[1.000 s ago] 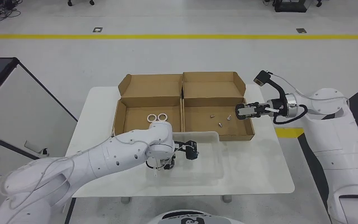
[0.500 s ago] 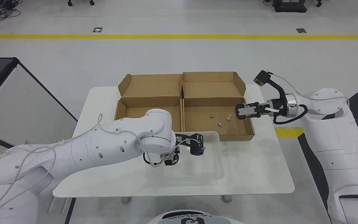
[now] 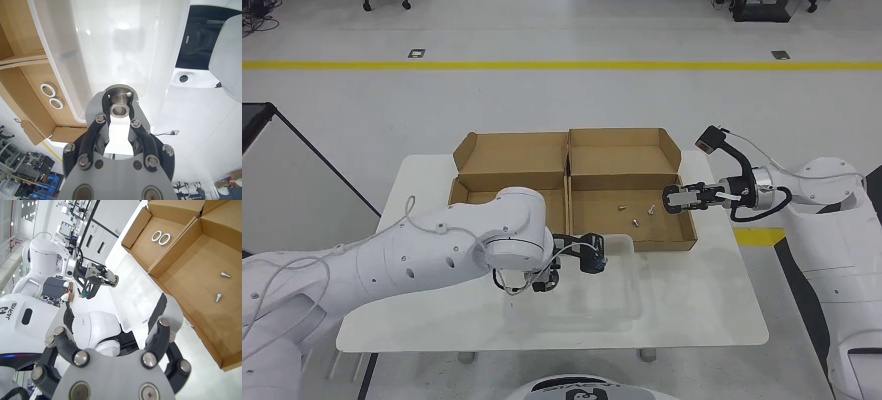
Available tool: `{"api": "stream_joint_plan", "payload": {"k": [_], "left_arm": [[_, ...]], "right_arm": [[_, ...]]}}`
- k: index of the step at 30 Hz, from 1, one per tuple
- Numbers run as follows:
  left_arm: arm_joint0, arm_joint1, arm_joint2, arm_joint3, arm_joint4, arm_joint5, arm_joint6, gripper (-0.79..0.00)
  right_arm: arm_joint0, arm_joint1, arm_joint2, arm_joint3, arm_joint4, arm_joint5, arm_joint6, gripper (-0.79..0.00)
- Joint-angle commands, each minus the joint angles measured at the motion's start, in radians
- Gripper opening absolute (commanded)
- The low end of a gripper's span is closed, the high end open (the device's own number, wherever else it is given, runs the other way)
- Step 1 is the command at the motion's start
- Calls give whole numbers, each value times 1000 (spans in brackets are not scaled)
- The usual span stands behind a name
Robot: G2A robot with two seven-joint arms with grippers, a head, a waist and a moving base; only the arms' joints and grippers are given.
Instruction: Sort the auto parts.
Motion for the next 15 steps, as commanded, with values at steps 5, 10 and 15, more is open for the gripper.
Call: {"api": "stream_joint_plan", "payload": {"k": [5, 10, 15], "left_arm": [[29, 34, -82, 36, -16, -20, 132, -785], [85, 122, -239, 31, -83, -104, 224, -785], [189, 217, -396, 0, -152, -218, 261, -785]], "right_arm": [[0, 0, 0, 0, 0, 0, 0, 0], [0, 0, 0, 0, 0, 0, 0, 0], [0, 0, 0, 0, 0, 0, 0, 0]]}}
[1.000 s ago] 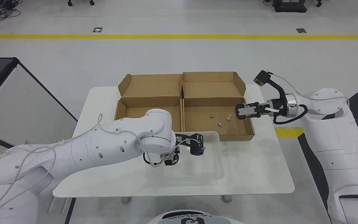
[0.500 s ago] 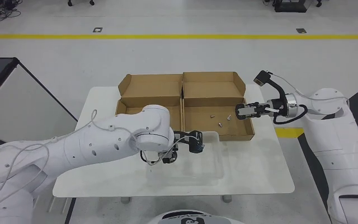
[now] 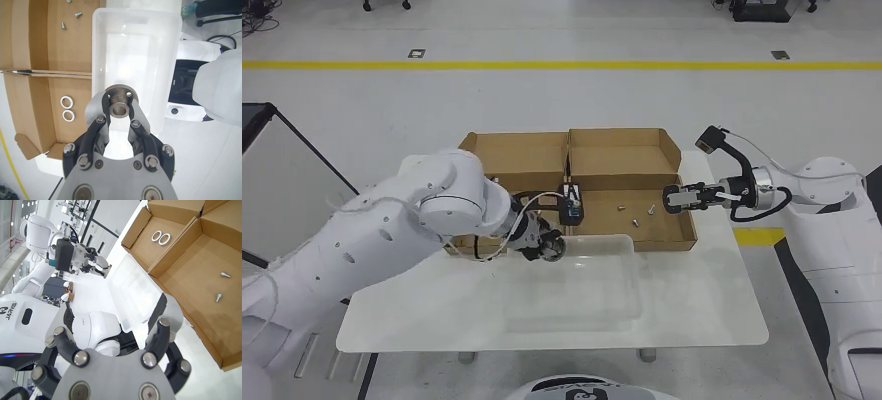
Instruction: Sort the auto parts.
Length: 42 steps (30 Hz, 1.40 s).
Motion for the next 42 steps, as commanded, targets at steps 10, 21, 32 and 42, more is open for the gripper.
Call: {"api": "stream_joint_plan", "payload": {"k": [10, 21, 32, 42], "left_arm": [[218, 132, -281, 62, -229, -308, 259, -785], [281, 154, -328, 114, -429, -505, 442, -785], [276, 155, -326, 105, -479, -505, 441, -785], [281, 150, -399, 144, -487, -505, 586, -785]], "right_arm": [[0, 0, 0, 0, 0, 0, 0, 0], [0, 0, 0, 0, 0, 0, 0, 0], [0, 0, 0, 0, 0, 0, 0, 0], [0, 0, 0, 0, 0, 0, 0, 0]]}}
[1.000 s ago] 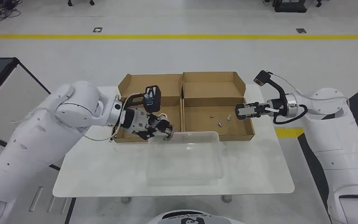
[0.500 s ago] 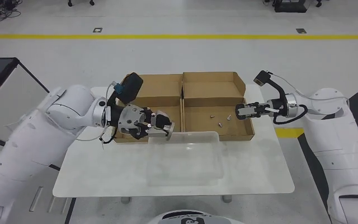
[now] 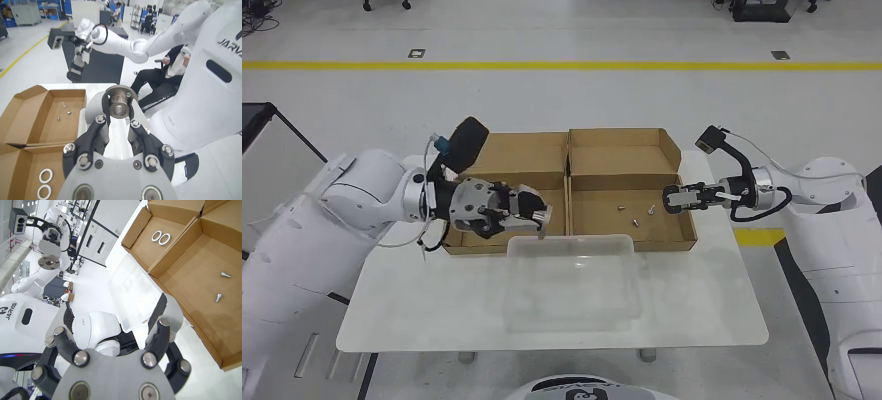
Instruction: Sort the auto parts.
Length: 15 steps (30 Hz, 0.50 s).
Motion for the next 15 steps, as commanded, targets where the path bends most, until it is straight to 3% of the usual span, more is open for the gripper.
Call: {"api": "stream_joint_plan", "payload": {"k": [1, 5, 8, 15], "left_arm": [[2, -2, -36, 23, -11, -3, 69, -785], [22, -6, -87, 47, -102, -3, 169, -785], [50, -12, -102, 29, -236, -3, 180, -785], [120, -41, -165, 10, -571, -3, -20, -785]], "right_arm": [[0, 0, 0, 0, 0, 0, 0, 0], [0, 0, 0, 0, 0, 0, 0, 0], [0, 0, 0, 0, 0, 0, 0, 0], [0, 0, 0, 0, 0, 0, 0, 0]]}}
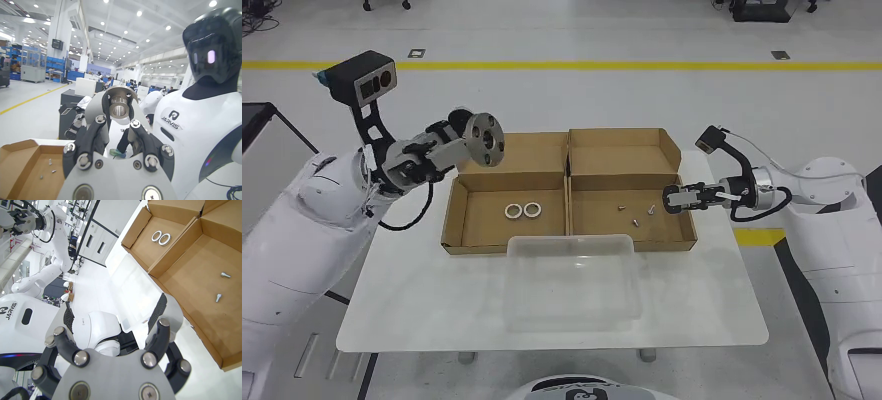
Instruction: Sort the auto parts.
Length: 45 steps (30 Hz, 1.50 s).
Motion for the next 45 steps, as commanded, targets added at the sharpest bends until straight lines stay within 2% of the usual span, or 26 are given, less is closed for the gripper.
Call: {"api": "stream_joint_plan", "payload": {"k": [1, 3, 8, 17, 24, 30, 34, 36, 43, 45], "left_arm": [[23, -13, -31, 0, -114, 0, -79, -785], [46, -29, -62, 1, -215, 0, -130, -785], [88, -64, -104, -21, -327, 0, -130, -785], [121, -117, -145, -53, -487, 9, -140, -785], [147, -165, -230, -51, -606, 136, -267, -785], [172, -212, -306, -25, -486, 211, -341, -785], [185, -233, -323, -23, -331, 194, -325, -785], [191, -238, -319, -29, -236, 173, -303, -785], [202, -237, -288, -52, -98, 116, -247, -785], [207, -233, -272, -63, -107, 93, -224, -785]], "right_arm": [[0, 0, 0, 0, 0, 0, 0, 0], [0, 0, 0, 0, 0, 0, 0, 0], [0, 0, 0, 0, 0, 0, 0, 0], [0, 0, 0, 0, 0, 0, 0, 0], [0, 0, 0, 0, 0, 0, 0, 0], [0, 0, 0, 0, 0, 0, 0, 0], [0, 0, 0, 0, 0, 0, 0, 0], [0, 0, 0, 0, 0, 0, 0, 0], [0, 0, 0, 0, 0, 0, 0, 0], [0, 0, 0, 0, 0, 0, 0, 0]]}}
